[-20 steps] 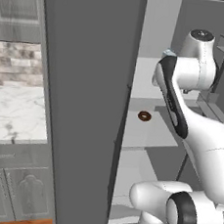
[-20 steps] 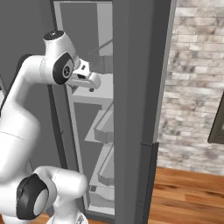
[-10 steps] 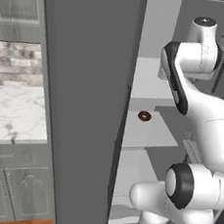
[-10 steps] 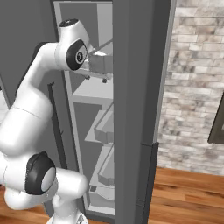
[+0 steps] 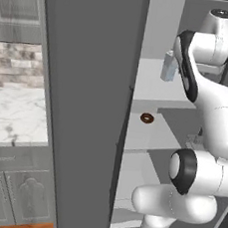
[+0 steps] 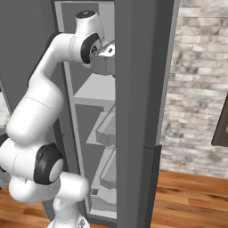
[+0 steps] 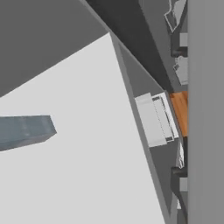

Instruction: Take out the milk from the fridge and place it on the tray on the counter. Then take the sugar cube near the tray and place it in the tray.

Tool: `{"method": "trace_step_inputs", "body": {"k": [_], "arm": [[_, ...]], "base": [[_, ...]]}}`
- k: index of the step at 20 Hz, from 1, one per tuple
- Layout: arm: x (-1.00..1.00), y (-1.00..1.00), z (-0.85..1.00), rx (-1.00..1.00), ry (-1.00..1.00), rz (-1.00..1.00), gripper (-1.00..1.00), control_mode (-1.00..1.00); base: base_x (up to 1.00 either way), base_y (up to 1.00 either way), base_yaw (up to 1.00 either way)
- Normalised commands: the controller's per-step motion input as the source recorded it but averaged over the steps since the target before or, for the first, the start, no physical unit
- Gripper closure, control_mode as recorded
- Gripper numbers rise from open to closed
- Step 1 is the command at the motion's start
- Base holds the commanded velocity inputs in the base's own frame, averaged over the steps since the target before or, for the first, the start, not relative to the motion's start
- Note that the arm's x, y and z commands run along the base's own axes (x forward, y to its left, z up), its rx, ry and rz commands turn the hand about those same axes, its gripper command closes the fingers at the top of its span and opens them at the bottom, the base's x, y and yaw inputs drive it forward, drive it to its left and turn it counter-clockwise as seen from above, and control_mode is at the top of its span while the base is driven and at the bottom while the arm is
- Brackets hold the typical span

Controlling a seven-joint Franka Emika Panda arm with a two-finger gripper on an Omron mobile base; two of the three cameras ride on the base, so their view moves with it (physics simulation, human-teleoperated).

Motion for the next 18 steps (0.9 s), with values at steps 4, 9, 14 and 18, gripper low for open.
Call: {"method": "trace_step_inputs", "body": {"k": [4,9,14,18], "arm": [[0.41,-0.02,0.01,0.0,0.0,0.1,-1.0,-1.0],[0.33,0.0,-0.05,0.0,-0.04,0.09,-1.0,-1.0],[0.14,0.0,-0.15,0.0,-0.29,0.08,-1.0,-1.0],[0.05,0.0,-0.02,-0.01,-0.46,0.06,-1.0,-1.0]], "base": [[0.0,0.0,0.0],[0.0,0.0,0.0],[0.0,0.0,0.0],[0.0,0.0,0.0]]}}
